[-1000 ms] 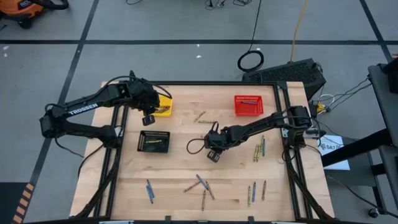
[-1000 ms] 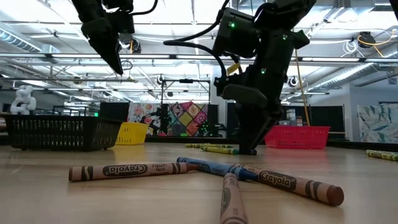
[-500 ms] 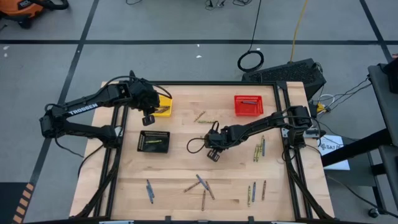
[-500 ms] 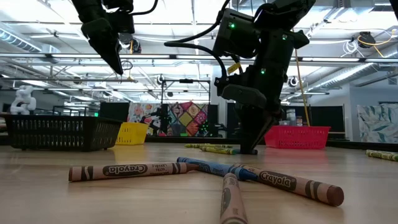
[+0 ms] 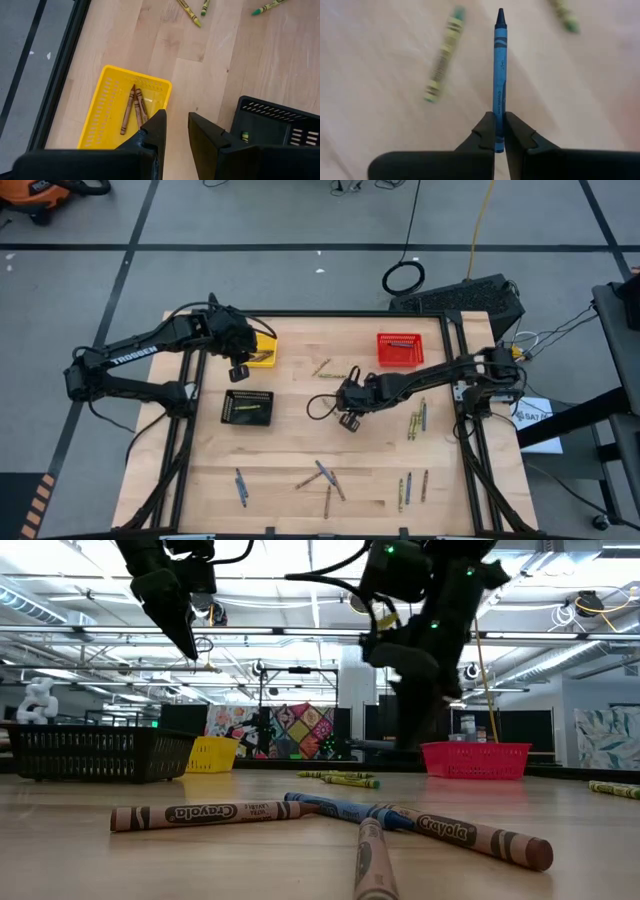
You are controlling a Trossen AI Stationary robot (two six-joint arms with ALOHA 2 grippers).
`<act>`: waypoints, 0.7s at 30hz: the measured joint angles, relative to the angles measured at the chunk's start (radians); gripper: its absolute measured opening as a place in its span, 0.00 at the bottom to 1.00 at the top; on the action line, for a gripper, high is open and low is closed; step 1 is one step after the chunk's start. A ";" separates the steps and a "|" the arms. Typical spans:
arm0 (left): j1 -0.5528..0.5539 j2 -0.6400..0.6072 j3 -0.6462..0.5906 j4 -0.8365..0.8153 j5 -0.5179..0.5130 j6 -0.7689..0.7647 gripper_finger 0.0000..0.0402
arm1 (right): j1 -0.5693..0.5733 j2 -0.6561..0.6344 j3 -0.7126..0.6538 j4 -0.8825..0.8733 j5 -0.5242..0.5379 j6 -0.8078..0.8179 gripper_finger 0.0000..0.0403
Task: Sort crayons
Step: Put the blue crayon into the red bin
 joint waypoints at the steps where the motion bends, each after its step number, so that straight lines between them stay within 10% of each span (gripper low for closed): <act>1: 0.000 0.000 0.000 0.000 0.000 0.000 0.20 | -0.003 -0.018 0.000 -0.024 0.012 0.000 0.00; 21: 0.000 0.000 0.000 0.000 0.000 0.000 0.20 | -0.226 -0.196 0.002 -0.367 0.162 -0.059 0.00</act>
